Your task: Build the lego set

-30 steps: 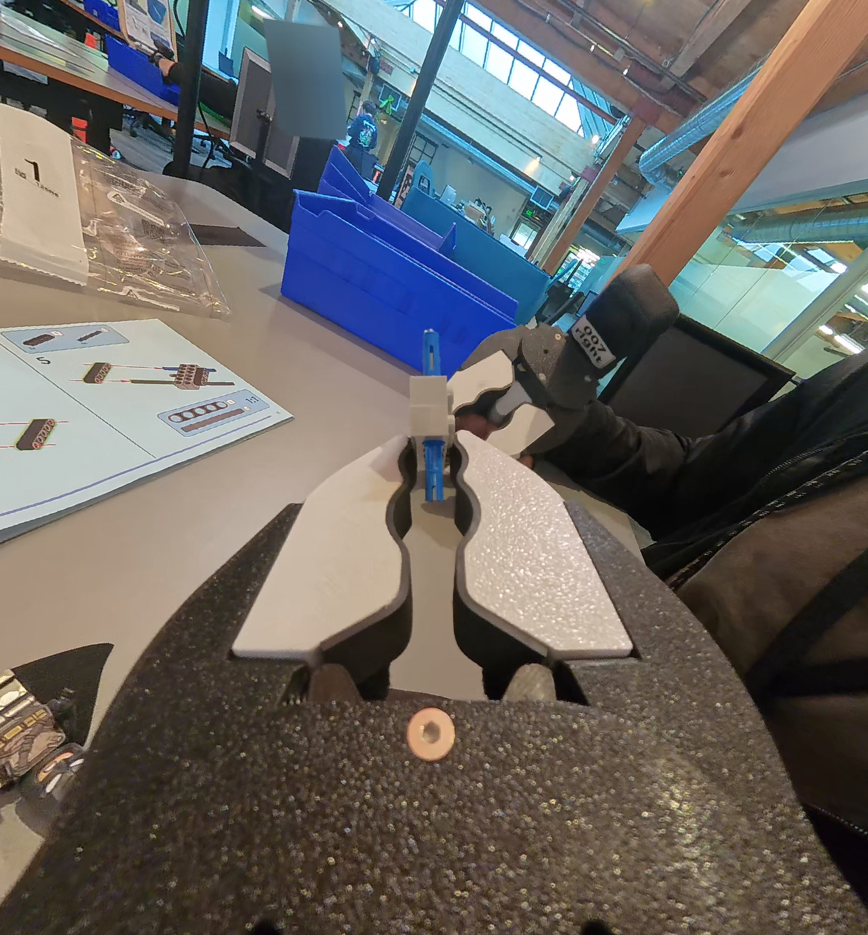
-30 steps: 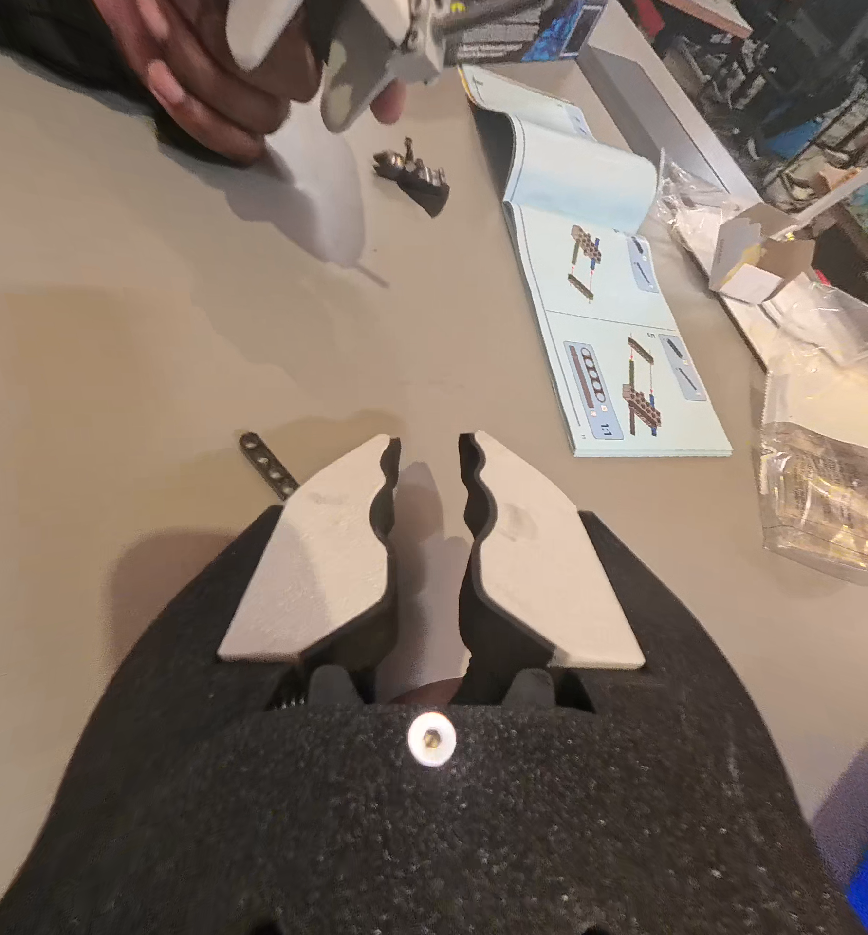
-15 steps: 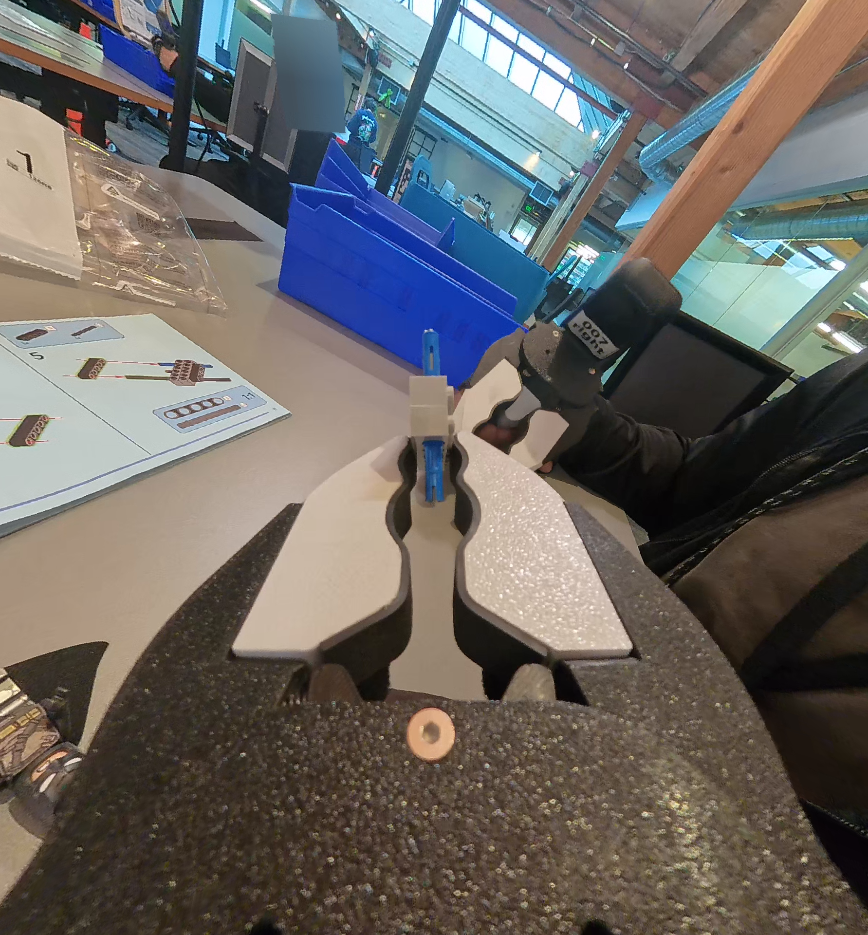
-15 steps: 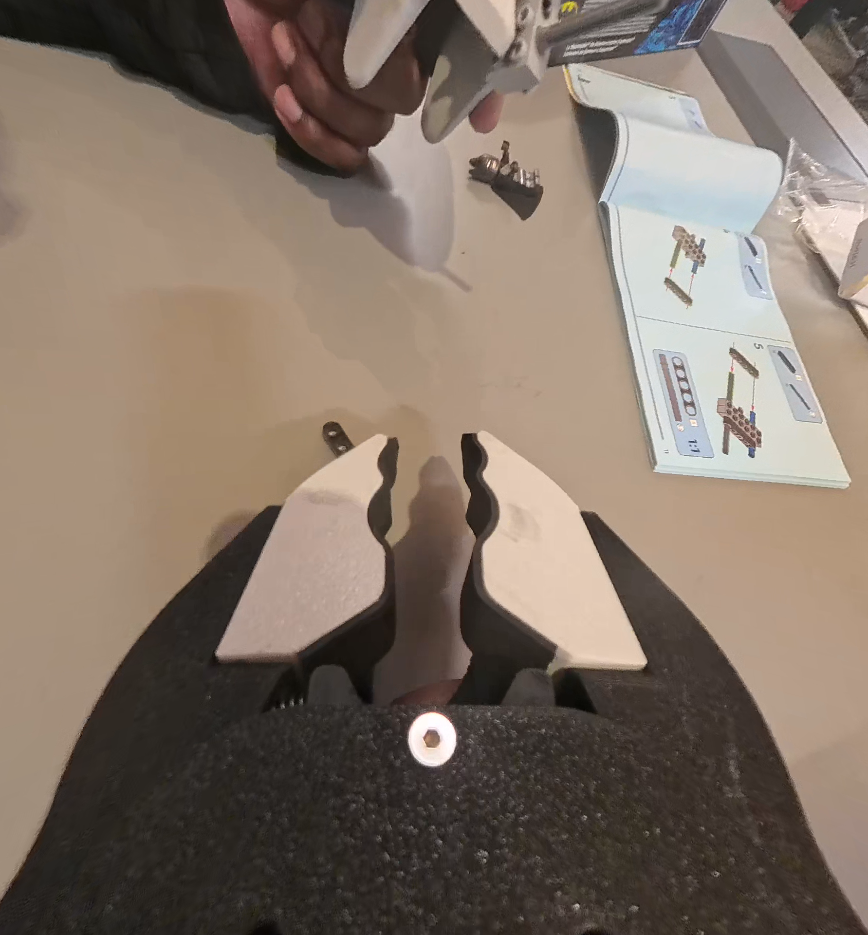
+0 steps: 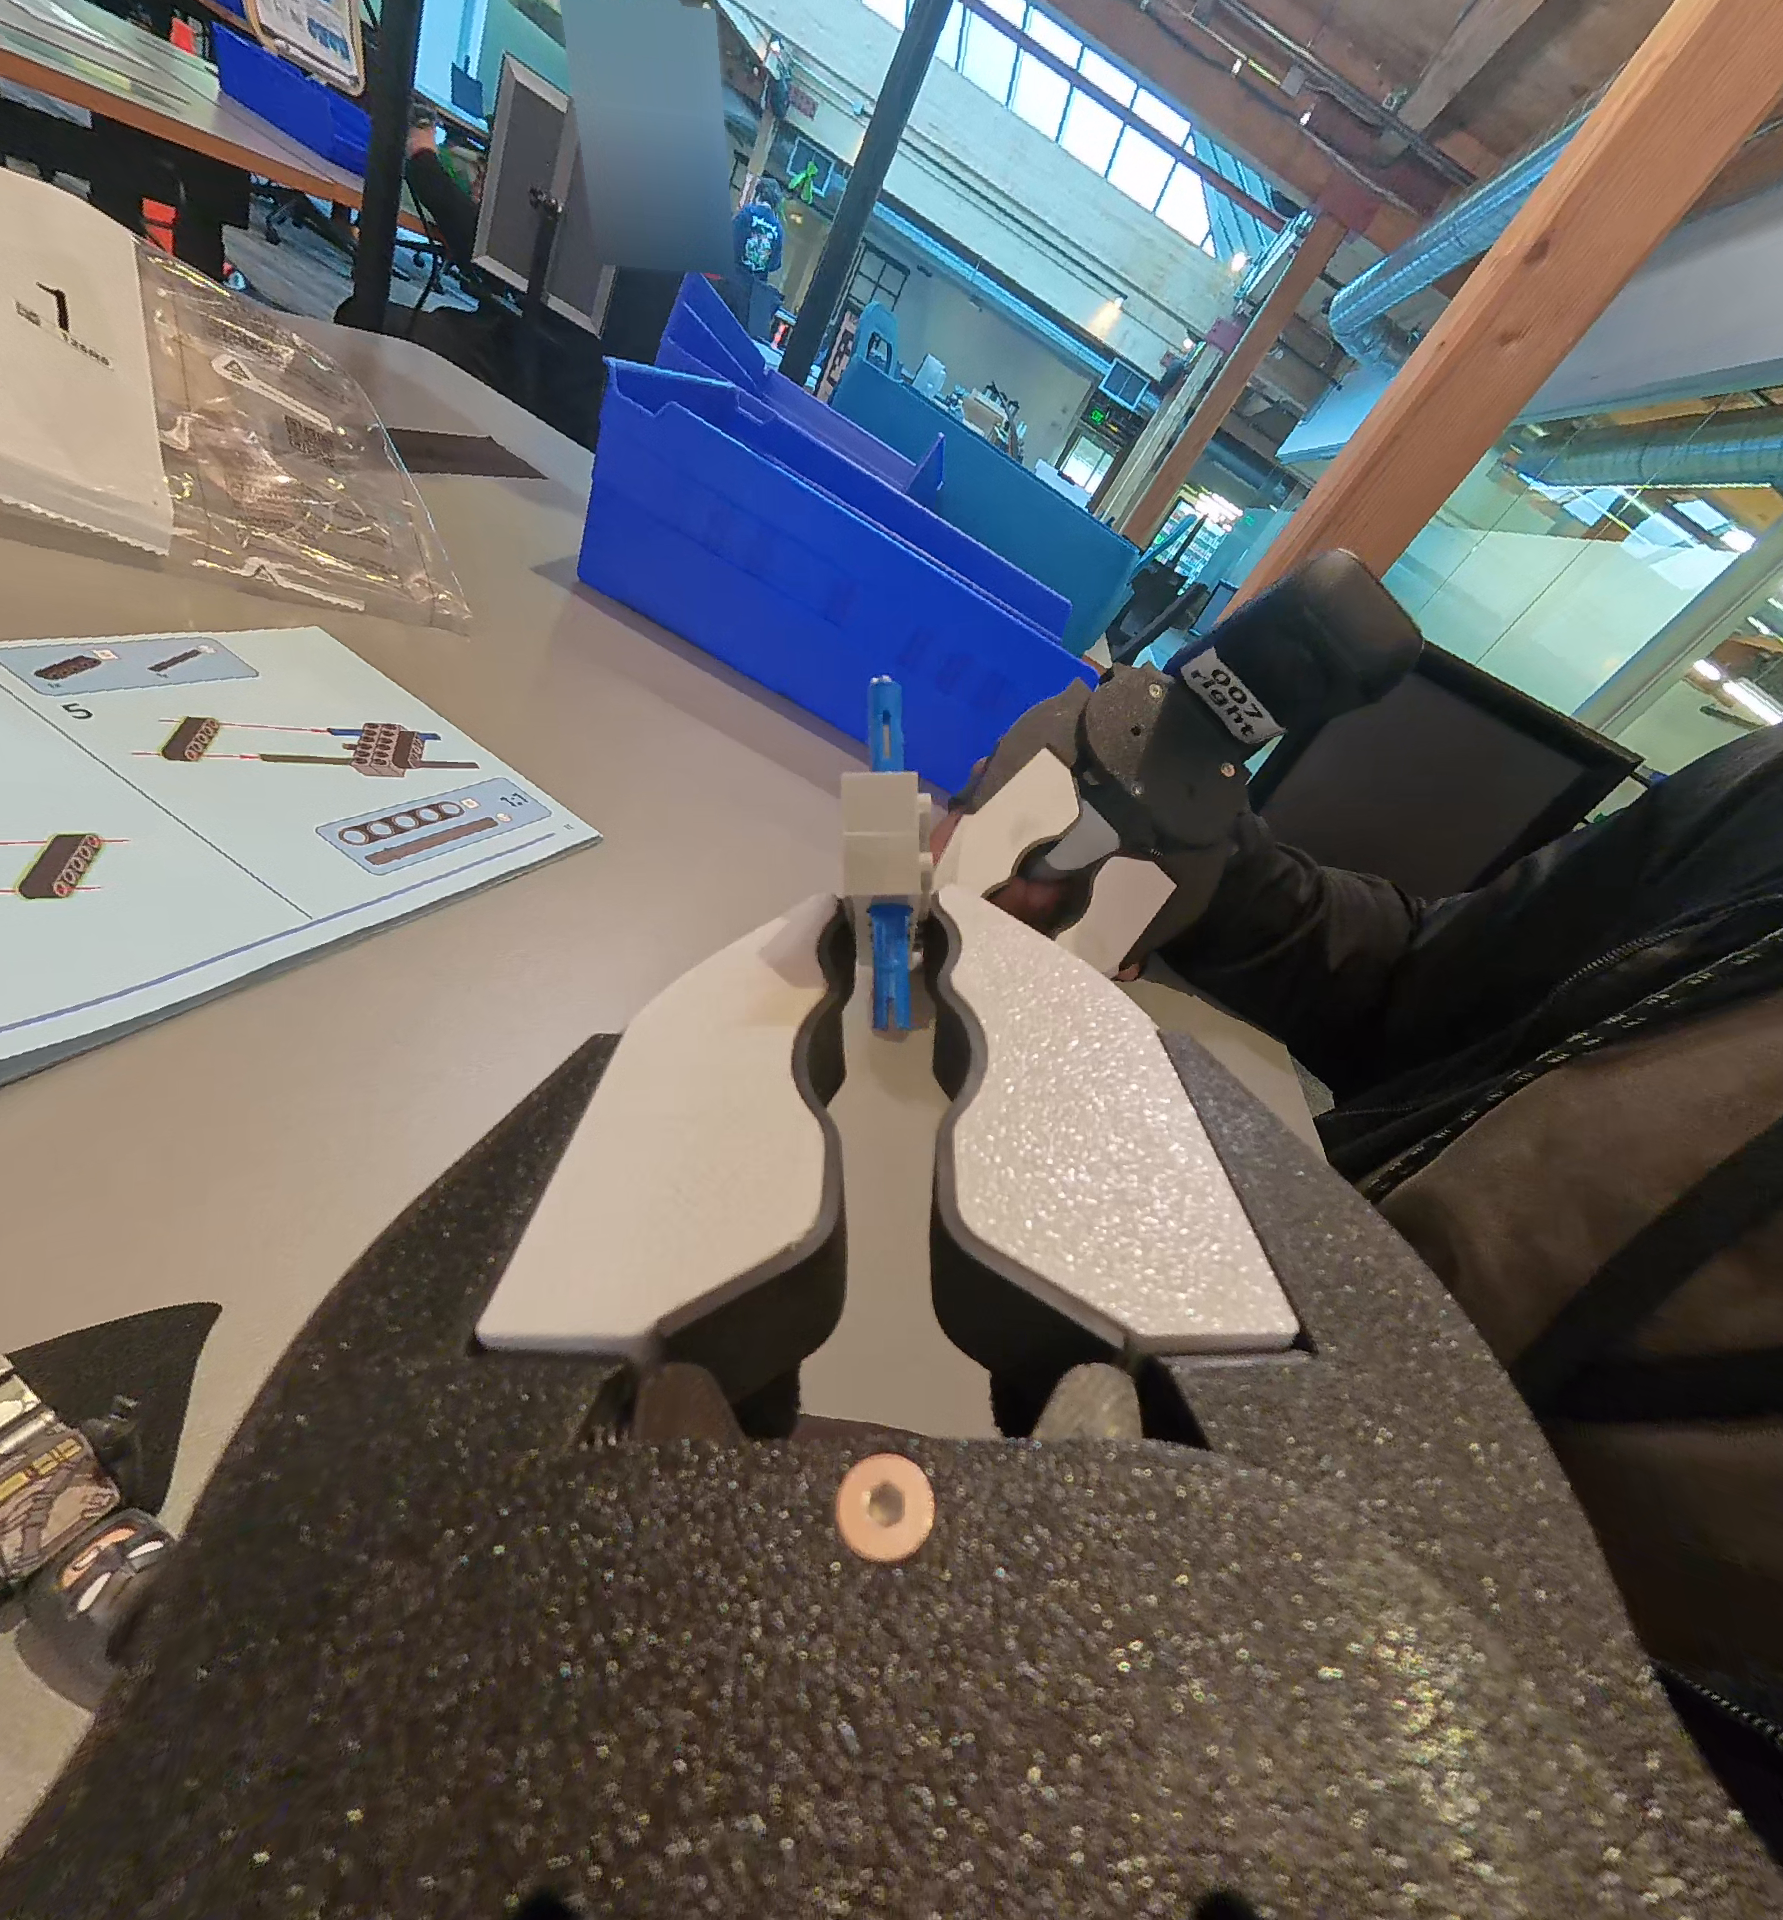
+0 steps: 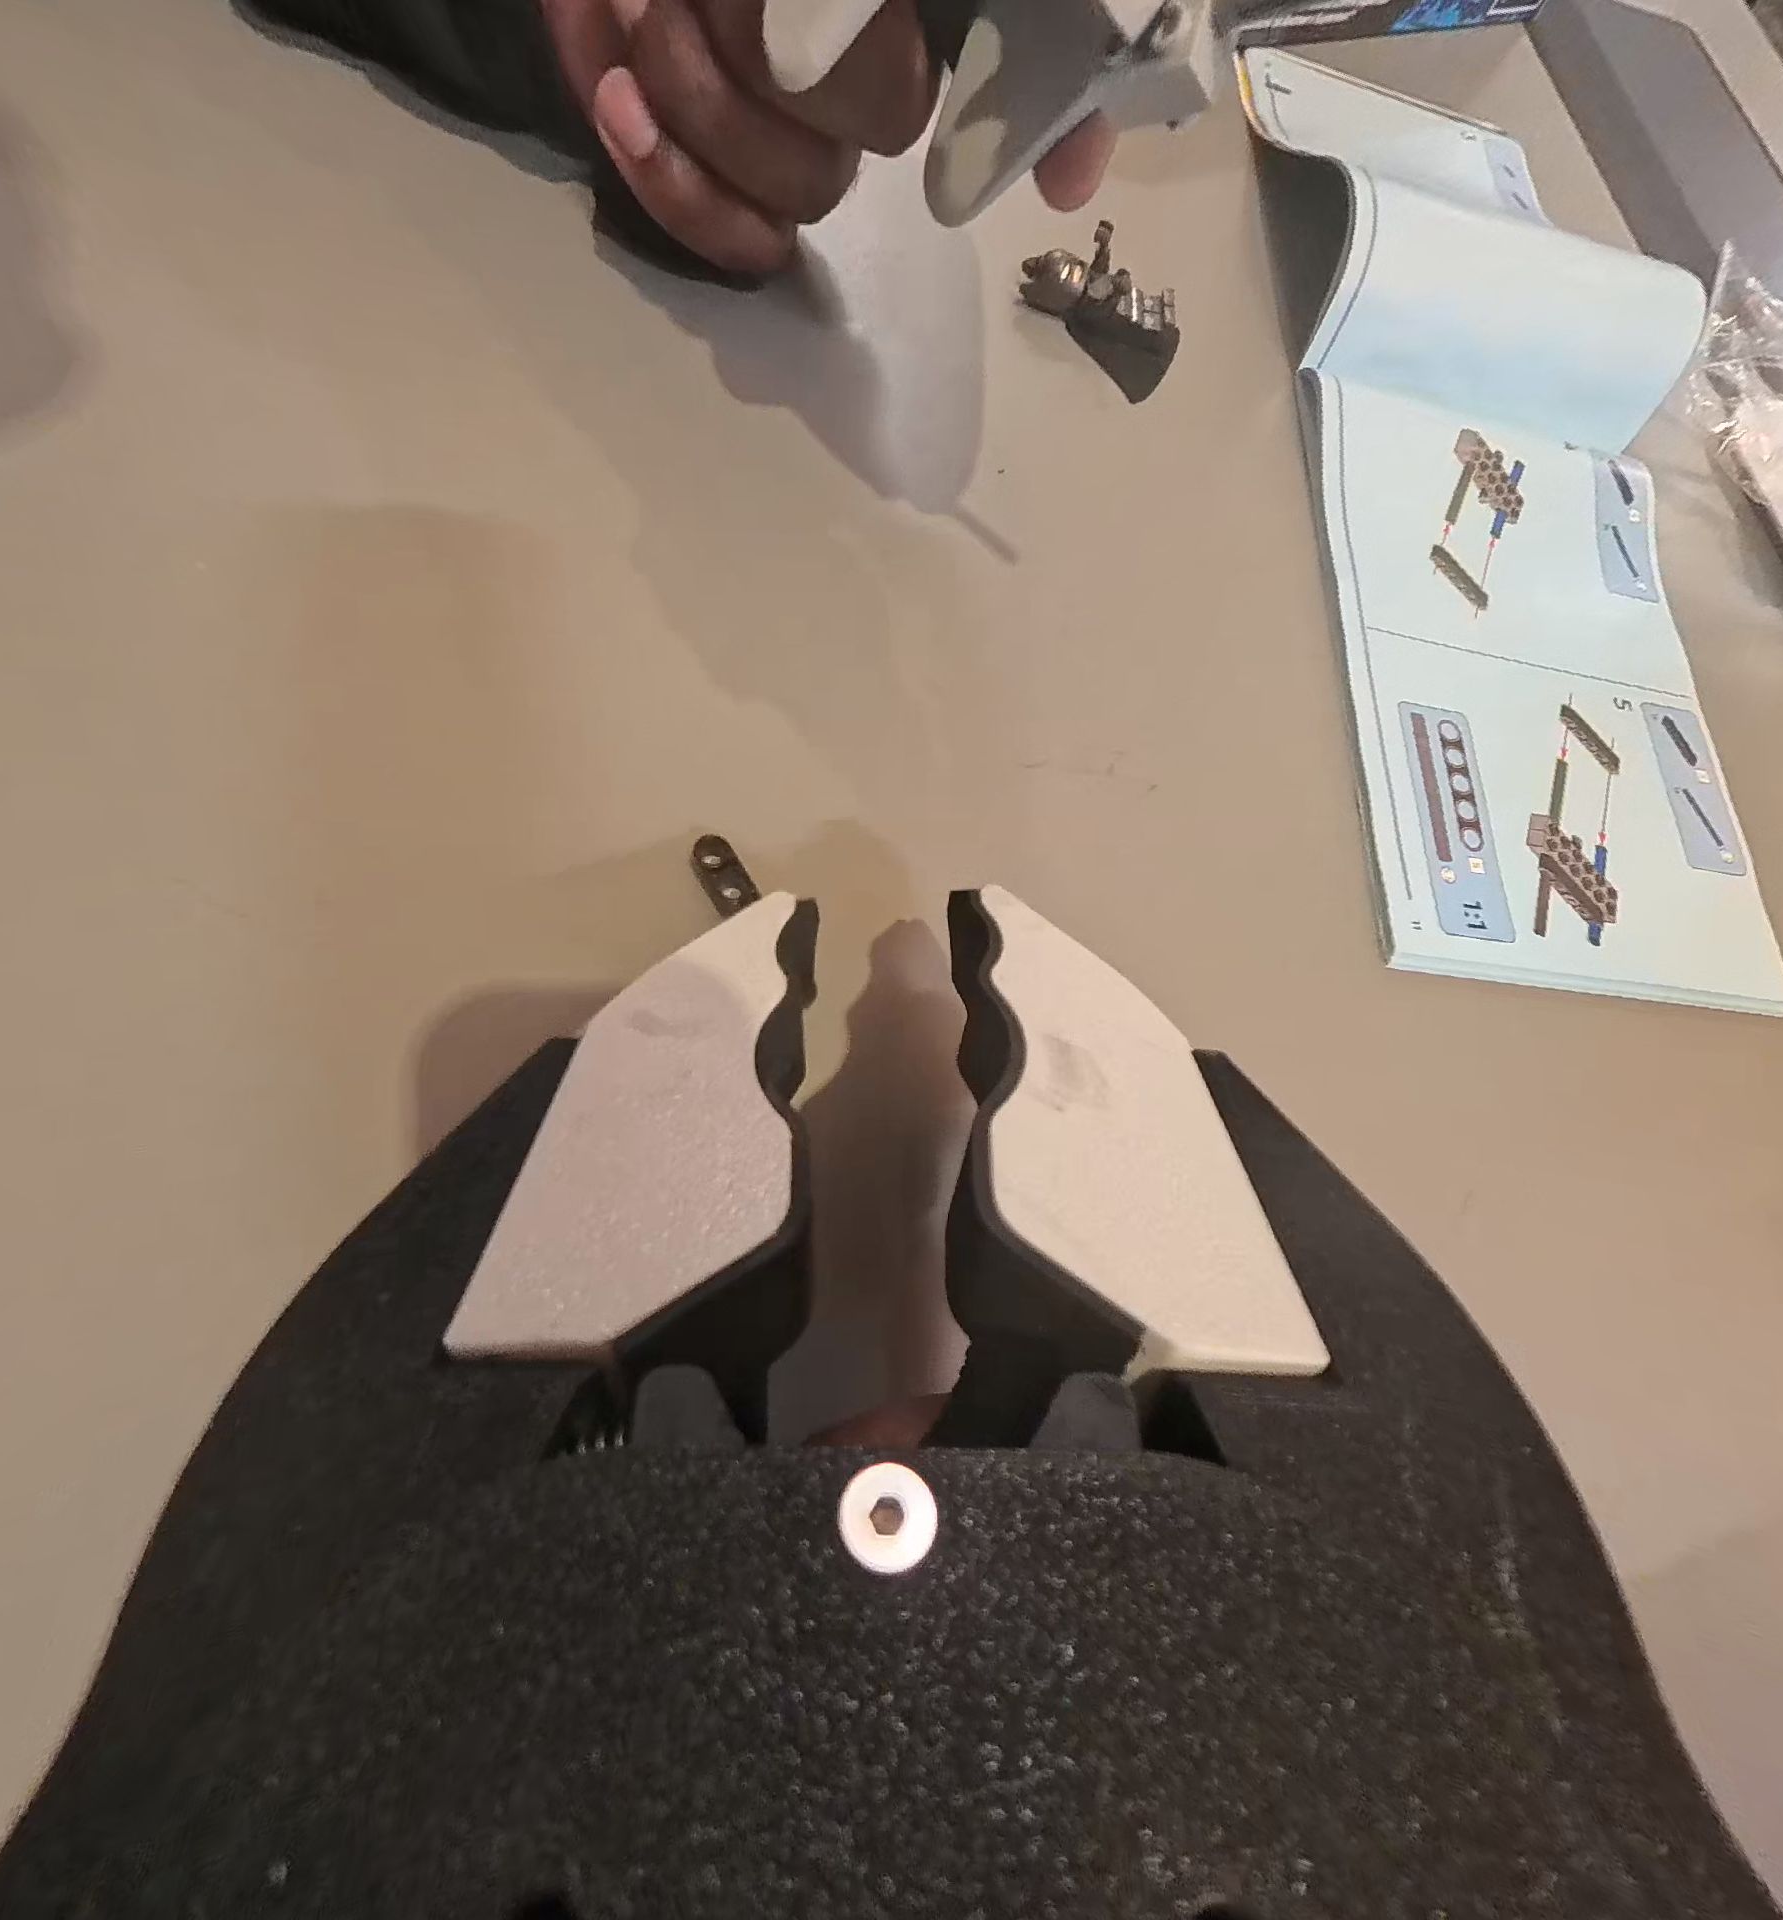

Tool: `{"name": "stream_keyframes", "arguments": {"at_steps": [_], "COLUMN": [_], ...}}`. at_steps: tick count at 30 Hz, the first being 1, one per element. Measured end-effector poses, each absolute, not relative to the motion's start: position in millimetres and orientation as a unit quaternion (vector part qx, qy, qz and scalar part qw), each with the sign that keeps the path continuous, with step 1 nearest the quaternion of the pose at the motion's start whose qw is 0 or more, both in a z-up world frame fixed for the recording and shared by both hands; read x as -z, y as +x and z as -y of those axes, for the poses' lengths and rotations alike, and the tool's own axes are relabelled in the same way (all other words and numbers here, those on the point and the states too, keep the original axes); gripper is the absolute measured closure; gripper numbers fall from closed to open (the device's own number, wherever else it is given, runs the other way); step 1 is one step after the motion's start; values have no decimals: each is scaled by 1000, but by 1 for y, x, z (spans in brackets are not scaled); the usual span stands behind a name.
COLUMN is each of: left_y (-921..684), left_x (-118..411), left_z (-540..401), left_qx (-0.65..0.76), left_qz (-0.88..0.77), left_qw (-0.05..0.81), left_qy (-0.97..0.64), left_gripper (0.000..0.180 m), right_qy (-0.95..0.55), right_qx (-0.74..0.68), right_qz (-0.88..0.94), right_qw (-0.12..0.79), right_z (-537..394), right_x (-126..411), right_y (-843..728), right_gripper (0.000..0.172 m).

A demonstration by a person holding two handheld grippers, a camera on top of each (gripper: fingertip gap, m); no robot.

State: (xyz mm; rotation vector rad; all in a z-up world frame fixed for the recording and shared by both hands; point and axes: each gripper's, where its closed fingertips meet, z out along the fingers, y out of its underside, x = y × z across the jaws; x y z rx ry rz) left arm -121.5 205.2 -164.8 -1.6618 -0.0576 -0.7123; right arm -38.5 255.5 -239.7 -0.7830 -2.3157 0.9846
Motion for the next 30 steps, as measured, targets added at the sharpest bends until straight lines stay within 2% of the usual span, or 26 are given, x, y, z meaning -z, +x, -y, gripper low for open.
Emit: {"name": "stream_keyframes", "arguments": {"at_steps": [30], "left_y": [-114], "left_x": [173], "left_z": [-205], "left_qx": [309], "left_qz": [17], "left_qw": [594], "left_qy": [-743], "left_gripper": [168], "right_qy": [-273], "right_qx": [-345], "right_qz": [870], "right_qw": [221], "right_z": [-249], "right_x": [248], "right_y": [-29], "right_gripper": [150]}}
